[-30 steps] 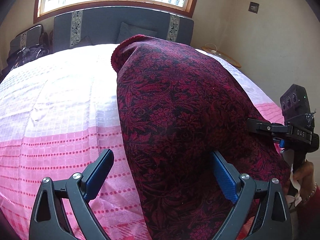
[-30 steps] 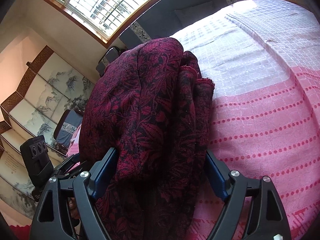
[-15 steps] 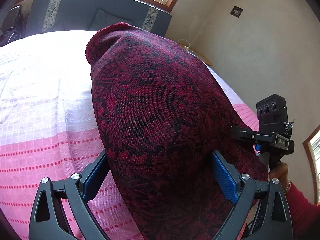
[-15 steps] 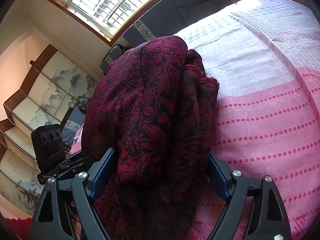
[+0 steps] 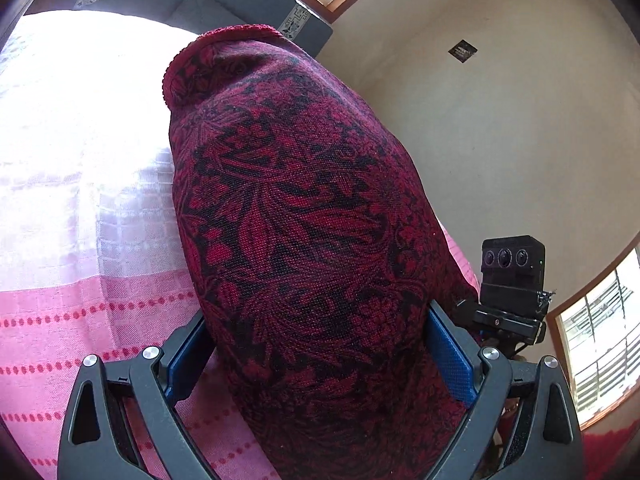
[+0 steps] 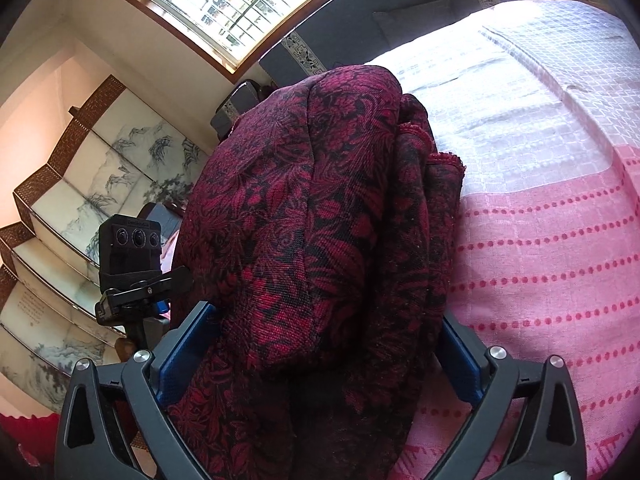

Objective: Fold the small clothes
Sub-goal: 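Grip the sweater bundle's sides with both tools, squeezing it together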

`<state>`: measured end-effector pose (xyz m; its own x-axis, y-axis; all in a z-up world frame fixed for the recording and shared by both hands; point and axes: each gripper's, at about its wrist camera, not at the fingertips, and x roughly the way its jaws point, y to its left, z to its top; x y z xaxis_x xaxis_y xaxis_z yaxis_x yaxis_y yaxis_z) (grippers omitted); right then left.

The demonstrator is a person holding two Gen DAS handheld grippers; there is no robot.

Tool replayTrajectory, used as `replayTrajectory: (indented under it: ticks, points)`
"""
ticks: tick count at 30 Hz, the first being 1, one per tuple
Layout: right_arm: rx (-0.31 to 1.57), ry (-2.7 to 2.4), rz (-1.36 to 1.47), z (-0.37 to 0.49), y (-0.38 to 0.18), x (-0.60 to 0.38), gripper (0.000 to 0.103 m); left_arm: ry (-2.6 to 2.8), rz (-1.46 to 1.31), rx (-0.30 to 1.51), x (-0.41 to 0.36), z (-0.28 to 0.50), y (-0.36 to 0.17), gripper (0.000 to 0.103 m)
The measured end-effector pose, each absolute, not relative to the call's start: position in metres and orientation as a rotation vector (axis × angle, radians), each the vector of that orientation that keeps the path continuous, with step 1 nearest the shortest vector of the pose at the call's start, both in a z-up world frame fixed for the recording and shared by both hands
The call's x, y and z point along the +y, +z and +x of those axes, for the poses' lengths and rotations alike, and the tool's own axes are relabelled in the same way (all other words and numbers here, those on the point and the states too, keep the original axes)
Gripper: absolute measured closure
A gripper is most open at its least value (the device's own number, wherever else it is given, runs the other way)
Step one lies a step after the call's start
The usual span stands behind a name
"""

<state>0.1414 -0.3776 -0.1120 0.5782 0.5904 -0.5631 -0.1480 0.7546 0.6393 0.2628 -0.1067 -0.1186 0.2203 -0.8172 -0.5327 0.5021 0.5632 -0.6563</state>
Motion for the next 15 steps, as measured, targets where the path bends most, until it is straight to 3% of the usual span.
replayTrajectory:
  ticks: [15]
  points:
    - [0.842,0.516,0.61,0.153,-0.112,-0.384,0.0,-0.913,-0.333,0.96,-0.13,0.242,-0.116,0.009]
